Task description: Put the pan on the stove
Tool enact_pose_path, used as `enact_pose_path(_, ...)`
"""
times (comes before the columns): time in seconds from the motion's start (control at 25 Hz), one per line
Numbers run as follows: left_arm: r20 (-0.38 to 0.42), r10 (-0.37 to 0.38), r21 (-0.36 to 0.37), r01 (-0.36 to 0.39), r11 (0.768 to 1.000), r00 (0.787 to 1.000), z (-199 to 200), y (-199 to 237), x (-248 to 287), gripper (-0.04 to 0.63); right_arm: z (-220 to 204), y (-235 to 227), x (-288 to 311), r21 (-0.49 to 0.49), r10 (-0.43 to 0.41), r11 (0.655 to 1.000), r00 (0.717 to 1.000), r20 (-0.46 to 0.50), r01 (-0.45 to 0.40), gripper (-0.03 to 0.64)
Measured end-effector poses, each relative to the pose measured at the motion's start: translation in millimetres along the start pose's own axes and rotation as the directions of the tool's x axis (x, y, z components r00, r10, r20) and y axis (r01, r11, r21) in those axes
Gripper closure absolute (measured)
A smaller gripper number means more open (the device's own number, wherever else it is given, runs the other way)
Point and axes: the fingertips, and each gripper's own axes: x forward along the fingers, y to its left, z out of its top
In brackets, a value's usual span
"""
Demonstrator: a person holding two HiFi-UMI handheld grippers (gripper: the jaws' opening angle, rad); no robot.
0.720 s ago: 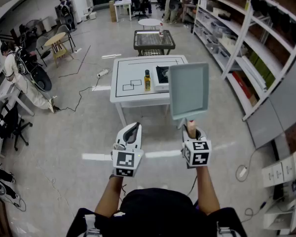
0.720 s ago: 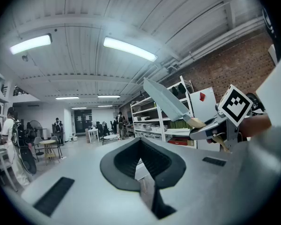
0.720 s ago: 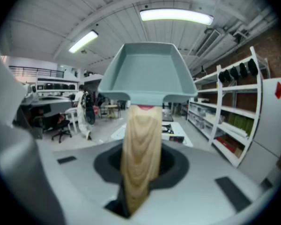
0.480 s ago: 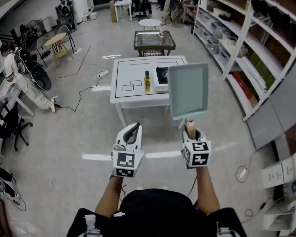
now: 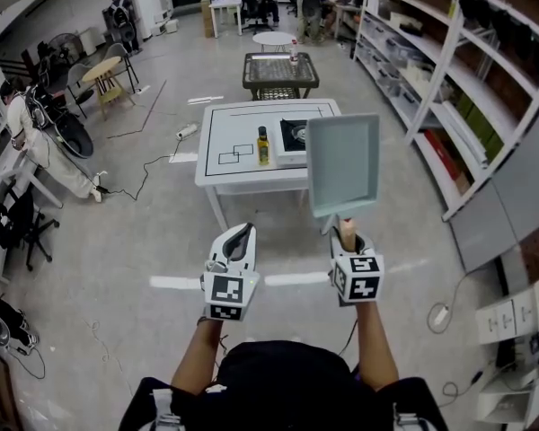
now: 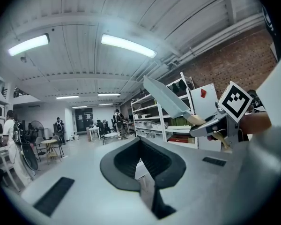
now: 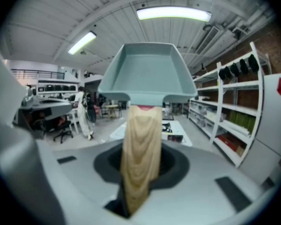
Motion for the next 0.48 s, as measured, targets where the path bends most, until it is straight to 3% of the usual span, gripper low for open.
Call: enact_pose_path(0.48, -0.004, 0.010, 0.055, -0.009, 0.998, 1.000, 4.1, -43.1, 24.1, 0.571, -7.9, -37.3, 1.6, 0.014, 0.042, 0.999, 0.999, 0.013, -0.042, 0.523)
